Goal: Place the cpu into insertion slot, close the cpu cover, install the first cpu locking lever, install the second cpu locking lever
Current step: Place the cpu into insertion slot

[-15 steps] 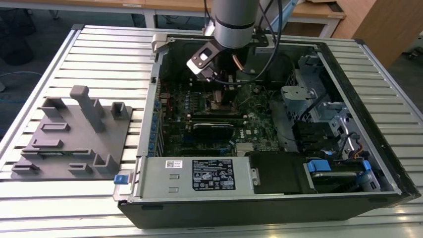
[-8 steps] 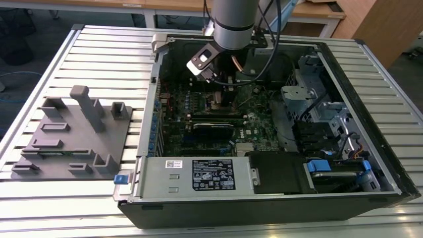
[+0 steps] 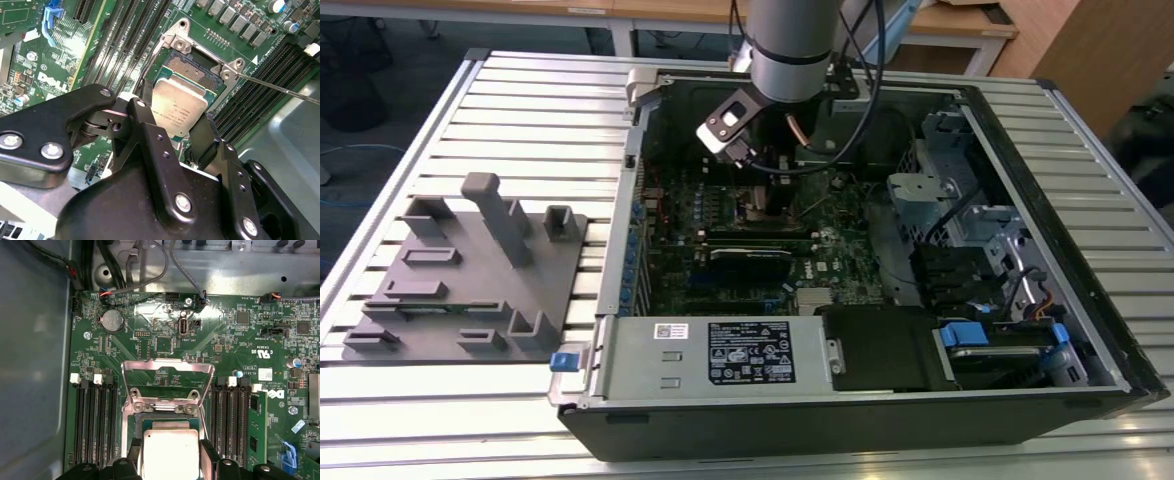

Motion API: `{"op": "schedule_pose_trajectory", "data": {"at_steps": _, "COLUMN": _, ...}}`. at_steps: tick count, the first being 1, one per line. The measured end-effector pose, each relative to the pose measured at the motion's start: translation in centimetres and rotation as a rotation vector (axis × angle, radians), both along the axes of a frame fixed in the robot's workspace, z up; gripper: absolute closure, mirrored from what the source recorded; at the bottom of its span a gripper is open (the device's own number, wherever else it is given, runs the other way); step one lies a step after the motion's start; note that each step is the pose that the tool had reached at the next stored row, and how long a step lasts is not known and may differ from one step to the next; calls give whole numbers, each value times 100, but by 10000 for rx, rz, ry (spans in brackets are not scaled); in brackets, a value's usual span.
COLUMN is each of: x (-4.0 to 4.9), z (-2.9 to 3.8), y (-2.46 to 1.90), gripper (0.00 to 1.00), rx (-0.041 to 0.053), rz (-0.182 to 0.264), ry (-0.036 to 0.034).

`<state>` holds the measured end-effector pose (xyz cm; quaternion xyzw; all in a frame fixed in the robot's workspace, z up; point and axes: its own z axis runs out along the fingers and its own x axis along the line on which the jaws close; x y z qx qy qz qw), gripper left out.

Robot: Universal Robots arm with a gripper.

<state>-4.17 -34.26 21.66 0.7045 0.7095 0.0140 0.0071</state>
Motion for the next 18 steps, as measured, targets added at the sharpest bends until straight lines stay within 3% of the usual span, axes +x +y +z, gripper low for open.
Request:
{"op": "schedule_pose_trajectory", "data": {"at_steps": 9, "x": -12, "z": -15, "y": 26, "gripper": 46, "rx": 2, "rz": -66, "ry": -1}}
{"op": "schedule_pose_trajectory", "data": {"at_steps": 18, "x": -26, "z": -82, "y": 34, "gripper": 46, "rx": 1, "rz": -102, "ry": -1}}
